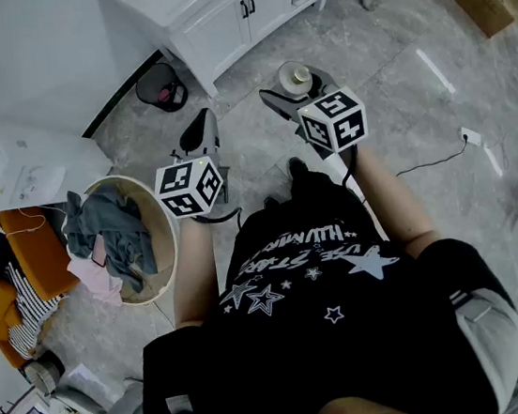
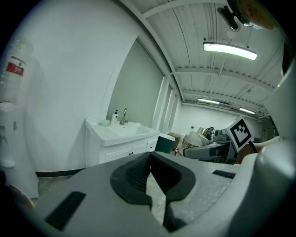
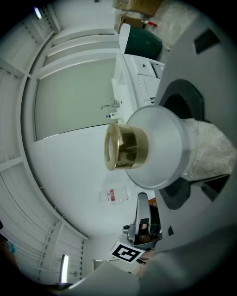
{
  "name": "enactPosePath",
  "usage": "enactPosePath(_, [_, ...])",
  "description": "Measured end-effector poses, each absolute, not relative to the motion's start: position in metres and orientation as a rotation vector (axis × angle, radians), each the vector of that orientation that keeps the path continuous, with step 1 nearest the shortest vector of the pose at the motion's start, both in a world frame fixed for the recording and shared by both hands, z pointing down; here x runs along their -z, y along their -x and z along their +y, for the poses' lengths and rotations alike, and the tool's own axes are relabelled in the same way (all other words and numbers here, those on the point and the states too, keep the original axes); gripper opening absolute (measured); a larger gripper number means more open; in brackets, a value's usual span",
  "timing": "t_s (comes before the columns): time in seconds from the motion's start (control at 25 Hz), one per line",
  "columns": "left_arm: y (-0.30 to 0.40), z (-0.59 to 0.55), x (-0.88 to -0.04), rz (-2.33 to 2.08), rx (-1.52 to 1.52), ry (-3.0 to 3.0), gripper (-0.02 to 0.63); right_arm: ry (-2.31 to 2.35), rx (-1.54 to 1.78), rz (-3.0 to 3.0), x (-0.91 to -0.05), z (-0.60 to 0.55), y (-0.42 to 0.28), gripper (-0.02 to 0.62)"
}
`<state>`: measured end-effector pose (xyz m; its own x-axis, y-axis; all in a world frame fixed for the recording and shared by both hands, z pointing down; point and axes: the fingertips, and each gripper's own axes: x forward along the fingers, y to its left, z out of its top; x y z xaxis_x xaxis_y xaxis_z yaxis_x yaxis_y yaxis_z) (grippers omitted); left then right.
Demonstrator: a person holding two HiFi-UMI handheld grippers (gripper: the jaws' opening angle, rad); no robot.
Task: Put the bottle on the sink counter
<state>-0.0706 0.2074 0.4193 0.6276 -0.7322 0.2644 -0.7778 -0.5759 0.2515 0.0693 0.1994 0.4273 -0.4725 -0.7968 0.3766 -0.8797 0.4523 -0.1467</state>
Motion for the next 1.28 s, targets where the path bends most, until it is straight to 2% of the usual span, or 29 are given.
enactPosePath(0.84, [0.094,0.228,-0.426,-1.206,-0.188,-2.488,0.009,-1.443,-0.492,-2.428,-0.435,0.215,-0.048,0.325])
enactPosePath(1.28, [0.114,0.197,-0.433,-1.259,-0.177,-2.438,0.009,-1.402,-0.533,-2.439,-0.444,0.176,-0.04,0.325])
